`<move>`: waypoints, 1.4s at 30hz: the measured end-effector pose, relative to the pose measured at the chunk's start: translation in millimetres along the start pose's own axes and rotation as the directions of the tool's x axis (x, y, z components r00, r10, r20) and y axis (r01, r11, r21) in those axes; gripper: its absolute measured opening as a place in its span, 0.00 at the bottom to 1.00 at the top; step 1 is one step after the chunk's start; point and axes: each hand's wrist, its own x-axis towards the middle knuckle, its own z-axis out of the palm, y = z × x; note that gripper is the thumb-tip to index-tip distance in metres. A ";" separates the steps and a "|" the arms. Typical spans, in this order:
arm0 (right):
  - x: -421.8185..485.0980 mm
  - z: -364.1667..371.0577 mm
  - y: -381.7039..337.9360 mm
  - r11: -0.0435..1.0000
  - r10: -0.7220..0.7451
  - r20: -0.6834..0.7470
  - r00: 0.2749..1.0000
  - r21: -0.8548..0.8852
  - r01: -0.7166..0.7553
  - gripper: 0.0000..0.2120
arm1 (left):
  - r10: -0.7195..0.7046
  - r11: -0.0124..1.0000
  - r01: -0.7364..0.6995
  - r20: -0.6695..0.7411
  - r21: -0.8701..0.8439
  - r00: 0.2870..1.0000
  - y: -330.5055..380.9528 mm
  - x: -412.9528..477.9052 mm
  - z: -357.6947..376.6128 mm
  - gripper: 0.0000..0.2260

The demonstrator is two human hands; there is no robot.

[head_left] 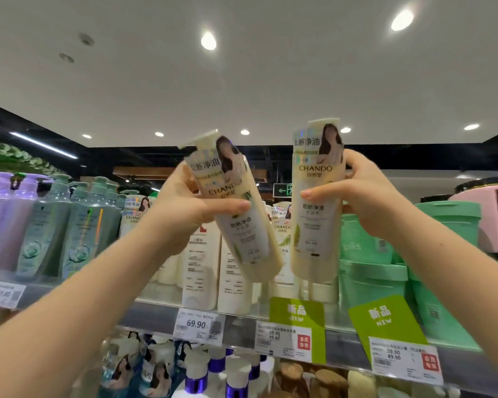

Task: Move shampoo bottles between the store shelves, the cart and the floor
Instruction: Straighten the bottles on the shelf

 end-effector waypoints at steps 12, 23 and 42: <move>10.8 102.3 -39.2 0.994 -0.051 0.077 0.996 0.104 0.043 0.37 | 0.085 0.991 -0.084 -0.003 0.108 0.996 24.8 8.4 -134.6 0.31; 29.3 248.8 -47.5 0.996 -0.039 0.071 0.997 0.087 0.033 0.40 | 0.077 0.975 -0.081 0.026 0.206 0.997 -13.3 35.7 -243.1 0.36; 50.6 322.3 16.1 0.960 0.273 -0.126 0.954 -0.033 -0.279 0.31 | -0.144 0.965 0.095 0.190 0.242 0.971 -117.8 73.2 -264.3 0.29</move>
